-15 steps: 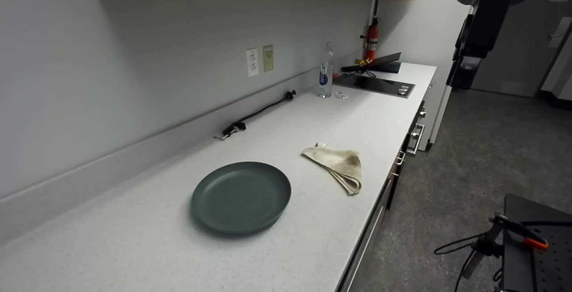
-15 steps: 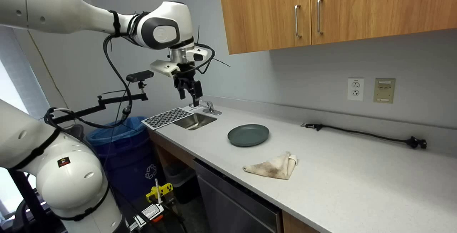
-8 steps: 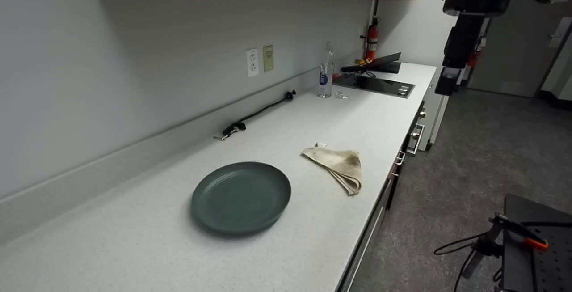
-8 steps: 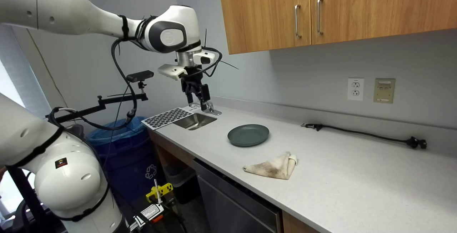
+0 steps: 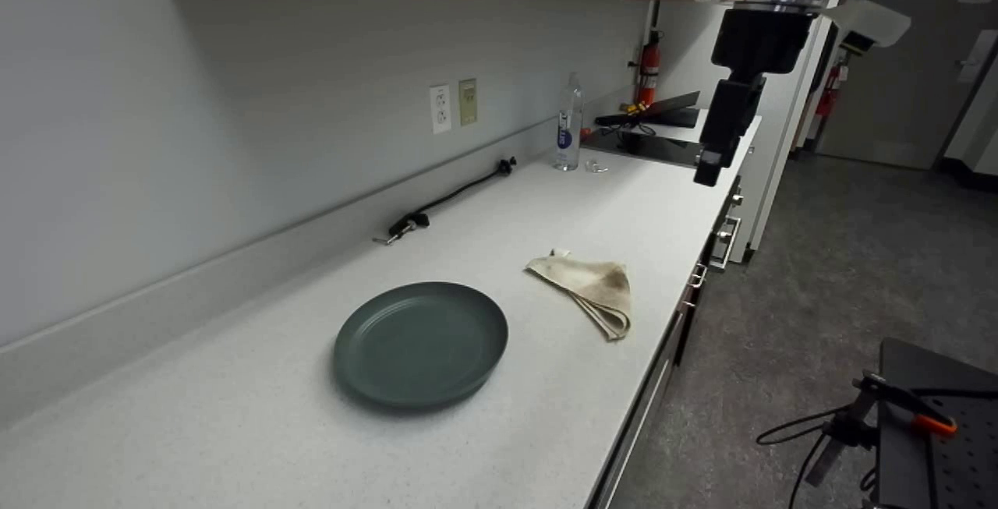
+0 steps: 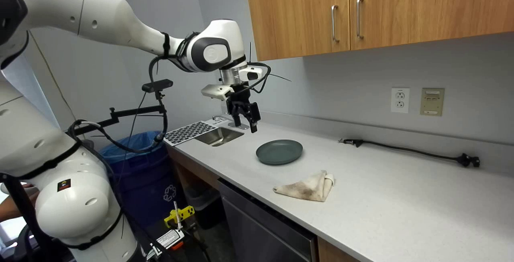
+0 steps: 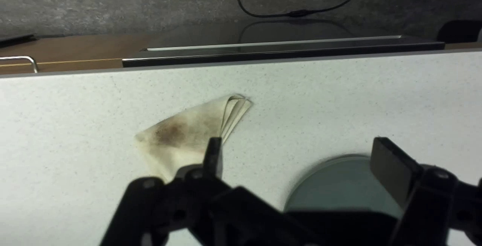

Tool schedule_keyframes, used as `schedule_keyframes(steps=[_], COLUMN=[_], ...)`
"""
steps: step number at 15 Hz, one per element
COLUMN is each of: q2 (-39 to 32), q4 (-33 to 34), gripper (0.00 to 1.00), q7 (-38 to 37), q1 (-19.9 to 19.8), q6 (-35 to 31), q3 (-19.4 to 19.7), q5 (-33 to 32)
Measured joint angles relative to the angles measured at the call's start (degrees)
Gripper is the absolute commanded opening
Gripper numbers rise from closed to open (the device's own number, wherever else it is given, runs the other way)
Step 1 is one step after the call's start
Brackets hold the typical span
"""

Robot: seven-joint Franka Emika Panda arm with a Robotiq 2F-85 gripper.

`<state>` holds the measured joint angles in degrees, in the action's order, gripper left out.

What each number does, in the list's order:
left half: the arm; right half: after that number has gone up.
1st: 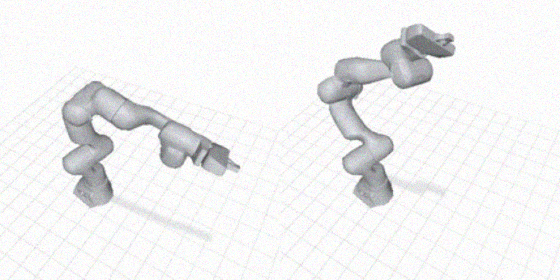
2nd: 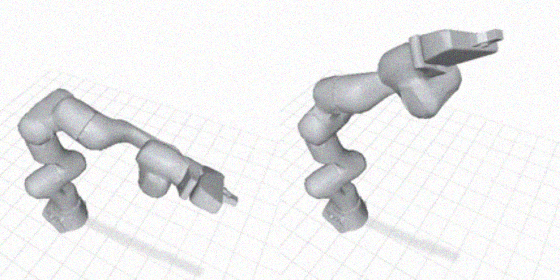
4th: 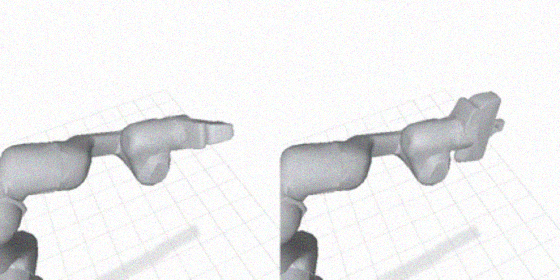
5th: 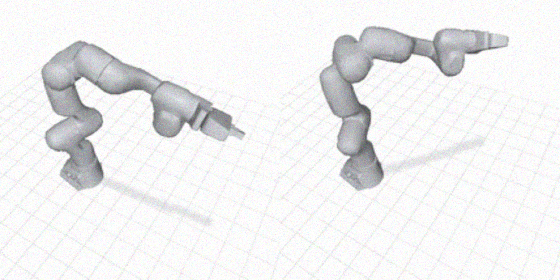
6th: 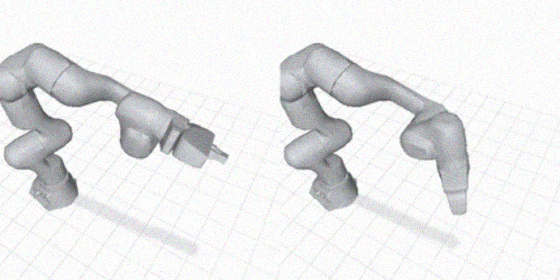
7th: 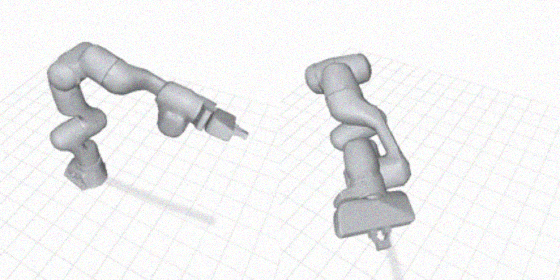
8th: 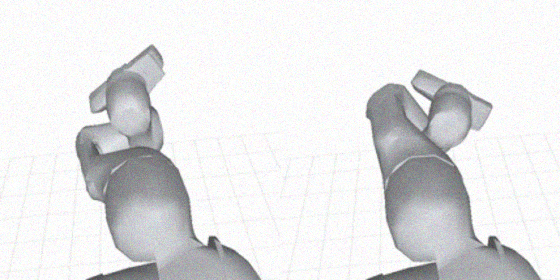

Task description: Unfold the cloth on the countertop

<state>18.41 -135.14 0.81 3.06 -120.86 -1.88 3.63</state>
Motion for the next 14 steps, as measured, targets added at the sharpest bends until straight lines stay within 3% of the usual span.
schedule_keyframes(steps=[6,14], q2=[-6.99,-7.44], q4=[4.70,4.94], gripper=[1.00,1.00], q7=[0.00,-0.37], q1=[-1.02,-1.13], q6=[-2.10,-2.13], q3=[0.28,0.46], q5=[-1.27,-1.27])
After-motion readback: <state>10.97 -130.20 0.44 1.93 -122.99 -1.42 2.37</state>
